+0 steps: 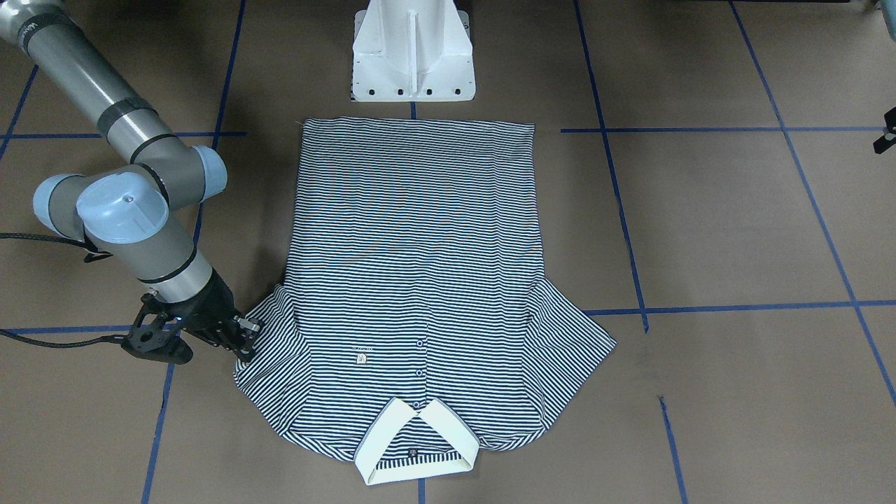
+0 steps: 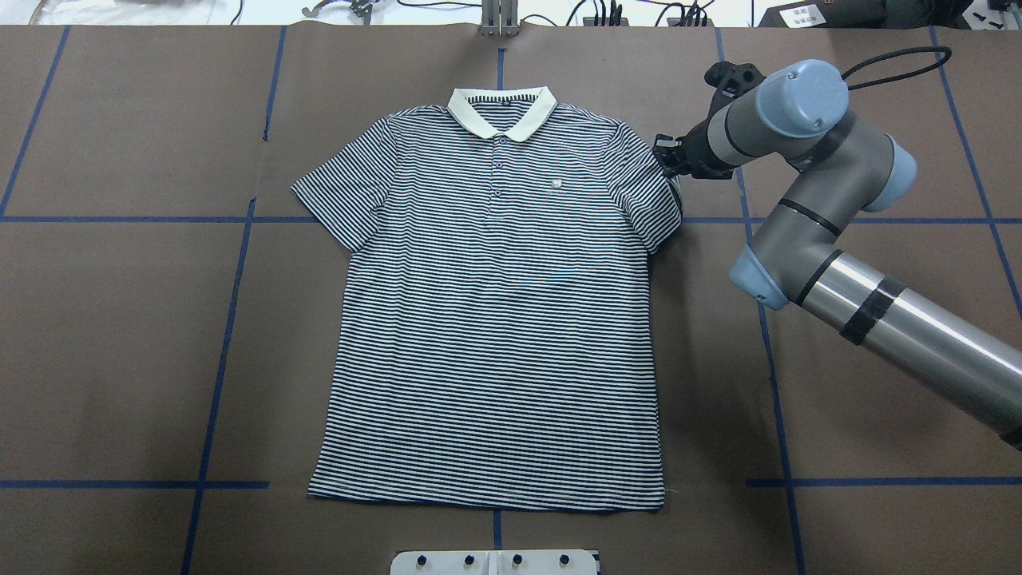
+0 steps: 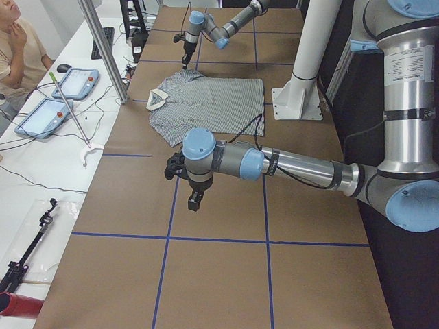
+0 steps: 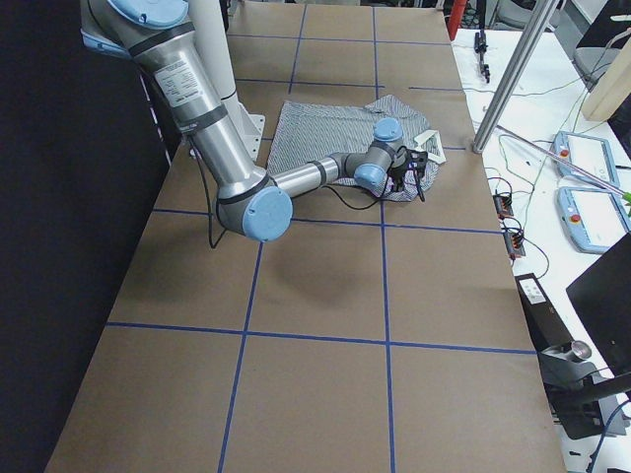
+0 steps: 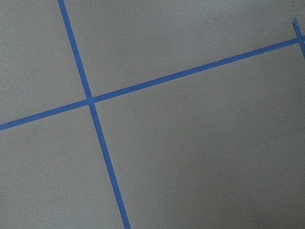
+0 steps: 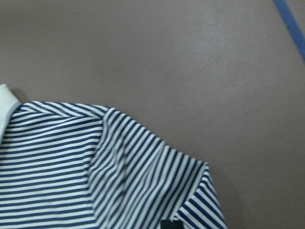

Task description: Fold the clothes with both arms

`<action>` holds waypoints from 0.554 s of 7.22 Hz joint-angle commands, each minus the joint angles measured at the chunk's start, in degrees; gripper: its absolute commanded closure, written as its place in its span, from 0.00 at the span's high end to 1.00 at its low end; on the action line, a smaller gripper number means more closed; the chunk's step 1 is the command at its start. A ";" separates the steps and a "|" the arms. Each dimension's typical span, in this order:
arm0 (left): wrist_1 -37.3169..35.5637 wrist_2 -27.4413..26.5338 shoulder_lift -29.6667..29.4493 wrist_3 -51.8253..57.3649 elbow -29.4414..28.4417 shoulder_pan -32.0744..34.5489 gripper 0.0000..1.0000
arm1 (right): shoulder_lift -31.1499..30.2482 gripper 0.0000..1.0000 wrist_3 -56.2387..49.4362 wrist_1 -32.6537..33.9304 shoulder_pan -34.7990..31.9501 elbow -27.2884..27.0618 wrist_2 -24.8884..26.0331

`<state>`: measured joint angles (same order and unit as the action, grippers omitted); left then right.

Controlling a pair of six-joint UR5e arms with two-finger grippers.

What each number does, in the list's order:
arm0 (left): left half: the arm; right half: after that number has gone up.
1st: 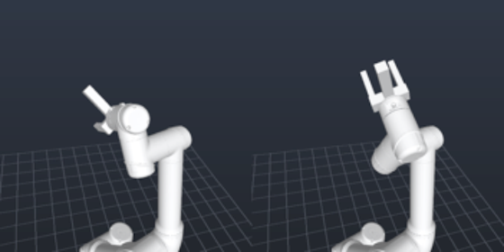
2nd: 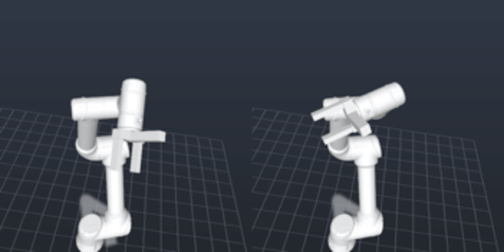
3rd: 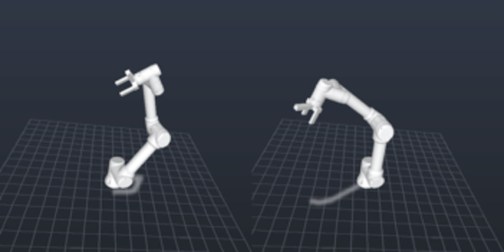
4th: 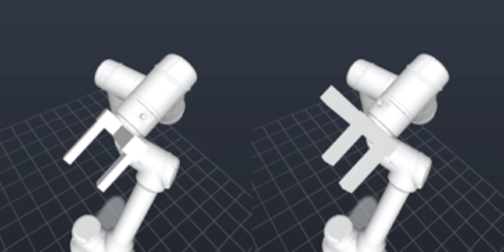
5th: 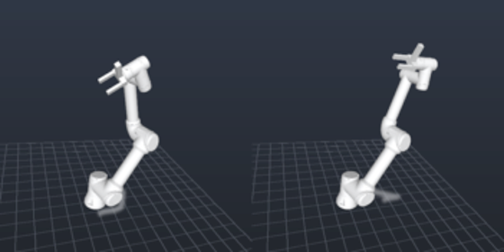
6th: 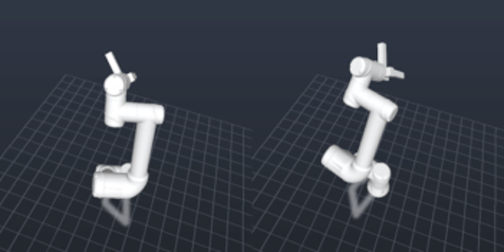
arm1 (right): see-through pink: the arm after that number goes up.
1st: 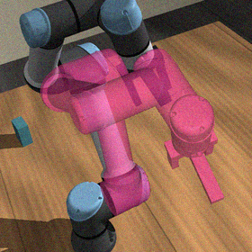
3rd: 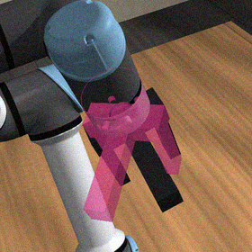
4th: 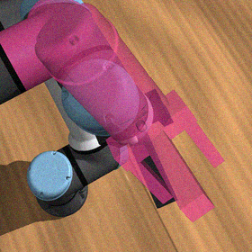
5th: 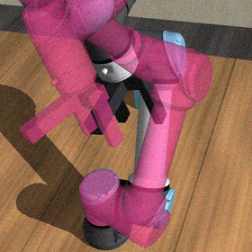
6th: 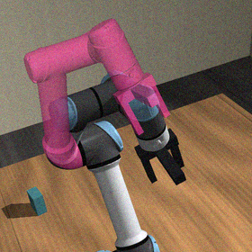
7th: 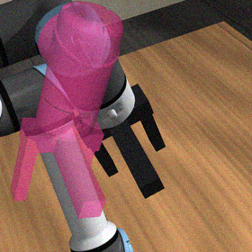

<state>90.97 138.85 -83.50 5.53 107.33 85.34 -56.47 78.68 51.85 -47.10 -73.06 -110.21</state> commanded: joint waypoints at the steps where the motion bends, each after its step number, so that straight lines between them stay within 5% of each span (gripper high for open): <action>1: 0.00 0.01 0.00 -0.08 0.43 0.00 1.00 | 7.47 0.00 6.39 0.79 2.88 5.43 2.44; 4: -0.09 1.59 0.09 -0.17 0.69 0.09 1.00 | 12.68 0.00 6.58 0.62 4.48 11.68 6.23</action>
<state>90.91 139.90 -83.42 5.37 107.99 85.42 -46.14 85.12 52.50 -42.88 -64.30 -104.75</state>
